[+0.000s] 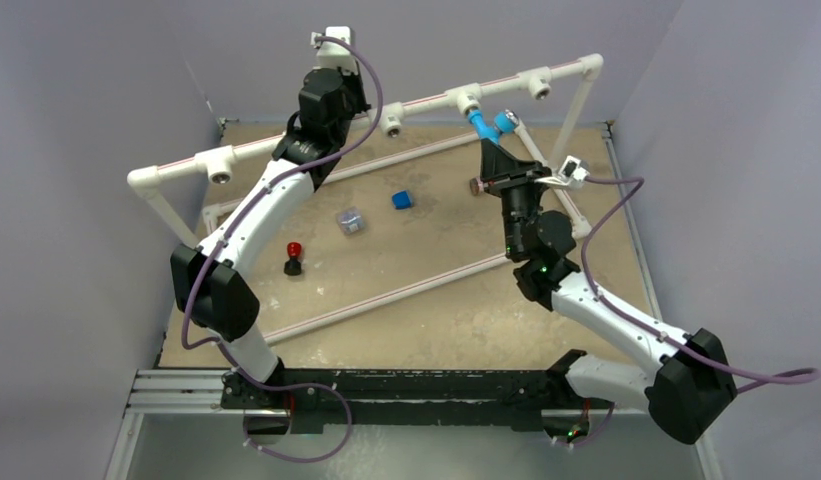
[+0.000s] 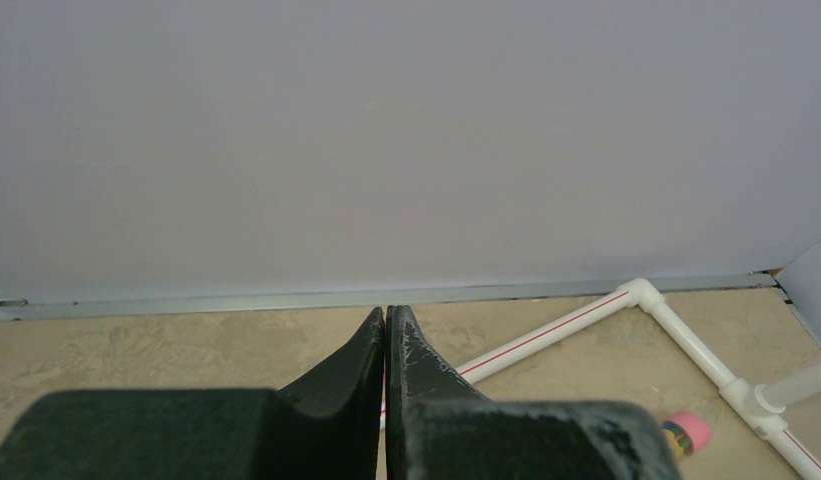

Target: Install the water faucets

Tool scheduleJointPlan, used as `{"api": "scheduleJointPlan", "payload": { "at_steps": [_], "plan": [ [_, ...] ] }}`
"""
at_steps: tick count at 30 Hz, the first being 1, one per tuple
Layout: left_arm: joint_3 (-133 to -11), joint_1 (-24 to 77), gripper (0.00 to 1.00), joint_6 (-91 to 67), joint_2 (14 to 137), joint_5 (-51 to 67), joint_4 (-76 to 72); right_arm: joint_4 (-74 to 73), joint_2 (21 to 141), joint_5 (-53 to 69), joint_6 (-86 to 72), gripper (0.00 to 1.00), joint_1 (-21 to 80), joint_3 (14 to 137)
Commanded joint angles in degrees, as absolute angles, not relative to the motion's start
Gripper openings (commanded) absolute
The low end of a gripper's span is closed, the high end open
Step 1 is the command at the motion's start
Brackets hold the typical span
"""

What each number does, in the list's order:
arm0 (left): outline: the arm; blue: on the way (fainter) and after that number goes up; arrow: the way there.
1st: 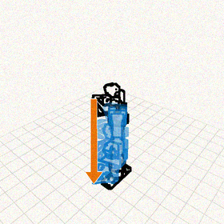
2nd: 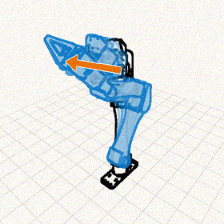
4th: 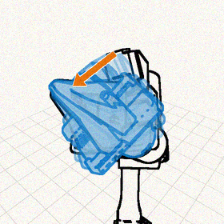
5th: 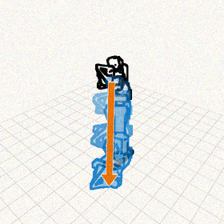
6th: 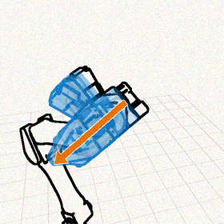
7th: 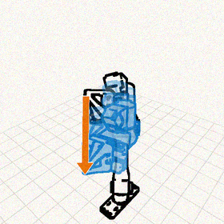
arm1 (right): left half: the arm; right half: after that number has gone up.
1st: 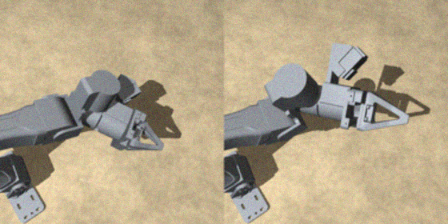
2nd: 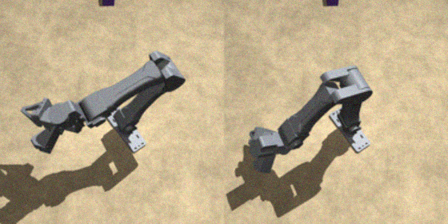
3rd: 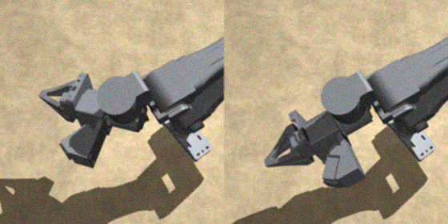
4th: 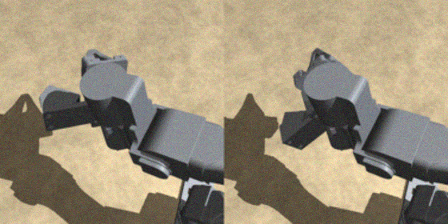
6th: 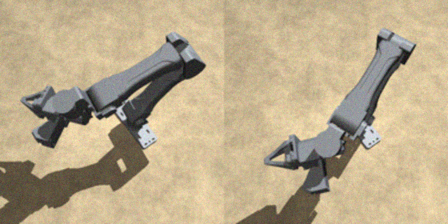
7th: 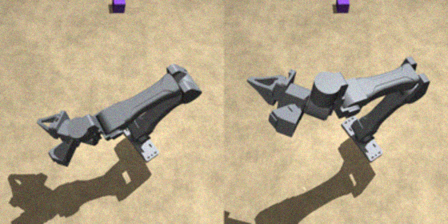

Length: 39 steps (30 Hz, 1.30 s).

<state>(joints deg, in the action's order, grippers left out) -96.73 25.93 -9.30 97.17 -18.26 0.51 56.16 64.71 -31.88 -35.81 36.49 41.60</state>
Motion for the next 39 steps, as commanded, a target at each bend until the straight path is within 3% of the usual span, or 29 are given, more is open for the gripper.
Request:
{"api": "scheduleJointPlan", "payload": {
  "at_steps": [1, 24, 35, 39],
  "plan": [
    [-94.05, 27.75, 0.0, -8.26, 98.59, -12.78, 11.32, 44.81, 64.03, -34.79, -54.5, 0.0, 35.77, 45.82],
    [-93.43, 27.73, 0.0, -8.79, 97.55, -11.51, 11.34, 19.4, 63.28, -25.93, -96.48, 0.0, 35.77, 56.16],
    [-93.08, 27.77, 0.0, -8.61, 96.89, -11.43, 11.16, 18.81, 63.37, -25.28, -97.41, 0.0, 35.77, 56.62],
    [-92.99, 27.77, 0.0, -8.53, 96.77, -11.43, 11.17, 18.79, 62.99, -25.59, -96.4, 0.09, 35.77, 56.13]
  ]
}}
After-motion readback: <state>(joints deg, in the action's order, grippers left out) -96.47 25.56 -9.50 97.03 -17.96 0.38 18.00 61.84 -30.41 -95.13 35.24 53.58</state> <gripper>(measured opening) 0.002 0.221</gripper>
